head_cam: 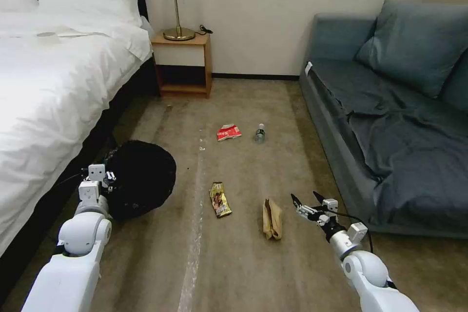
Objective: Pick up the trash bin, then pick up the garbage on the floor and place it into the trash bin.
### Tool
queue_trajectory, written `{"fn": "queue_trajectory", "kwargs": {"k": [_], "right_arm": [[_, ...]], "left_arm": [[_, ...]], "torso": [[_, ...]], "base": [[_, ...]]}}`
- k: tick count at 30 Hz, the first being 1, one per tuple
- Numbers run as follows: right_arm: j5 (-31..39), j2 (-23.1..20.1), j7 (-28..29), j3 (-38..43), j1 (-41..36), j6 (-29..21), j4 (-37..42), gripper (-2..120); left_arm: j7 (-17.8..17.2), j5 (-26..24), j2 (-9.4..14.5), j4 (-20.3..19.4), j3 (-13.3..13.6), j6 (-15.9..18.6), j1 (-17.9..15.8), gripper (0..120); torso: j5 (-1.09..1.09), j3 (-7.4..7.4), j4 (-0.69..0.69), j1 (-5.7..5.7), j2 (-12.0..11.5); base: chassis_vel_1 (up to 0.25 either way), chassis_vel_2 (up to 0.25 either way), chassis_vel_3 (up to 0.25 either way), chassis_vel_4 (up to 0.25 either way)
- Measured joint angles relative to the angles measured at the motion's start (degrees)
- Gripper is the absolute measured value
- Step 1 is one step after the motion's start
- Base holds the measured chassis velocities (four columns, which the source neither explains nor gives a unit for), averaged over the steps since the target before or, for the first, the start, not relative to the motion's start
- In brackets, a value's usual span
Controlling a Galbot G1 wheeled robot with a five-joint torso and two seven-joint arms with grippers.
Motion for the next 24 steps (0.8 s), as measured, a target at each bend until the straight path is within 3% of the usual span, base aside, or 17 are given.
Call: {"fn": "queue_trajectory", "kwargs": {"k": [24], "right_arm": [[-0.62,0.34,-0.40,-0.21,-0.61,0.23,0.05,100]], "left_arm": [[0.45,-0.04,-0.02,-2.29,-0.92,-0.19,2.07,4]], "torso": [[-0.01,0.01,-0.01,0.01,-0.01]], "base": [[-0.142,0.143,0.143,-0.139]]}}
